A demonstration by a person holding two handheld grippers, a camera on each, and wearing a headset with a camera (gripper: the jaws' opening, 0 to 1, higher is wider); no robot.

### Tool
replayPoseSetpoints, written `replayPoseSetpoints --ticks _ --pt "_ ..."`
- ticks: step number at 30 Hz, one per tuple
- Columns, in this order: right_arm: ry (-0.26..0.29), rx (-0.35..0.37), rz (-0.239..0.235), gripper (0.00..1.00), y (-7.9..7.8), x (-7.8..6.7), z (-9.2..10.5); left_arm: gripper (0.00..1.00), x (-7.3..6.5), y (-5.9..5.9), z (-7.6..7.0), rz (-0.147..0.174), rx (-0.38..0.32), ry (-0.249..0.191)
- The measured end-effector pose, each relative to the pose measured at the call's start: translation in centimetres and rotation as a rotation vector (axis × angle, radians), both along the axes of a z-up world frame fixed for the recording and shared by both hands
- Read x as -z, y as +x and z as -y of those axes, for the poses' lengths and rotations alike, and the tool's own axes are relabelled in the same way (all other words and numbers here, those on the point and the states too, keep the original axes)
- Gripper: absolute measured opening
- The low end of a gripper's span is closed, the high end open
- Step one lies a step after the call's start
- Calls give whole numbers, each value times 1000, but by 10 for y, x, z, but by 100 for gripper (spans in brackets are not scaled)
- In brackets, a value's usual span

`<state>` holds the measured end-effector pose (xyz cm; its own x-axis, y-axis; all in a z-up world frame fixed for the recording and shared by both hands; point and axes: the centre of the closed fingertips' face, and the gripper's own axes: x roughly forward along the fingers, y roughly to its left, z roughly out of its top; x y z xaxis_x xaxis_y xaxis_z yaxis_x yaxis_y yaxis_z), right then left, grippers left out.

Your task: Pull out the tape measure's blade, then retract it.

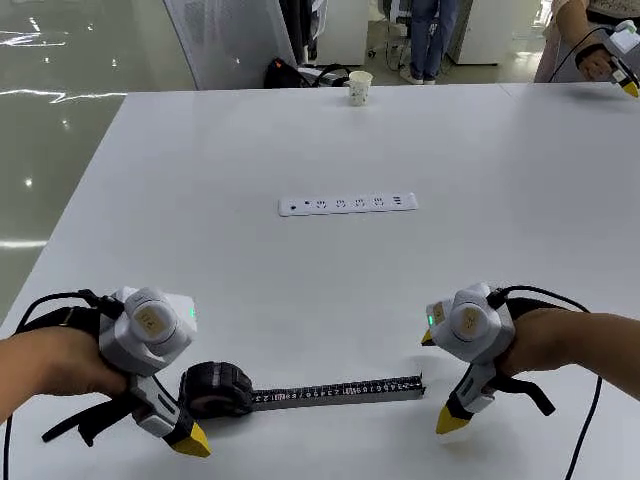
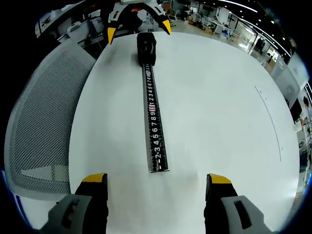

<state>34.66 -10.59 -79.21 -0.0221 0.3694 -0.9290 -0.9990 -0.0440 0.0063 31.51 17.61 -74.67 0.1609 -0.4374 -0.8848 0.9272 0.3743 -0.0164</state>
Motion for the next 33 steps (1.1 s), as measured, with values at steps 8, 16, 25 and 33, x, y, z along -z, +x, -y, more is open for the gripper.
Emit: replayPoseSetpoints --ticks 8,16,25,33 --pt "23 45 -1 99 2 0 3 99 -2 2 -1 -1 -36 -28" --pt "67 164 4 99 5 -3 7 99 -12 3 0 11 -160 -114" --pt "250 370 68 99 11 -22 8 99 -29 9 -2 85 -471 -358" --pt "366 534 108 99 5 -38 25 99 -27 -7 -15 146 -522 -354"
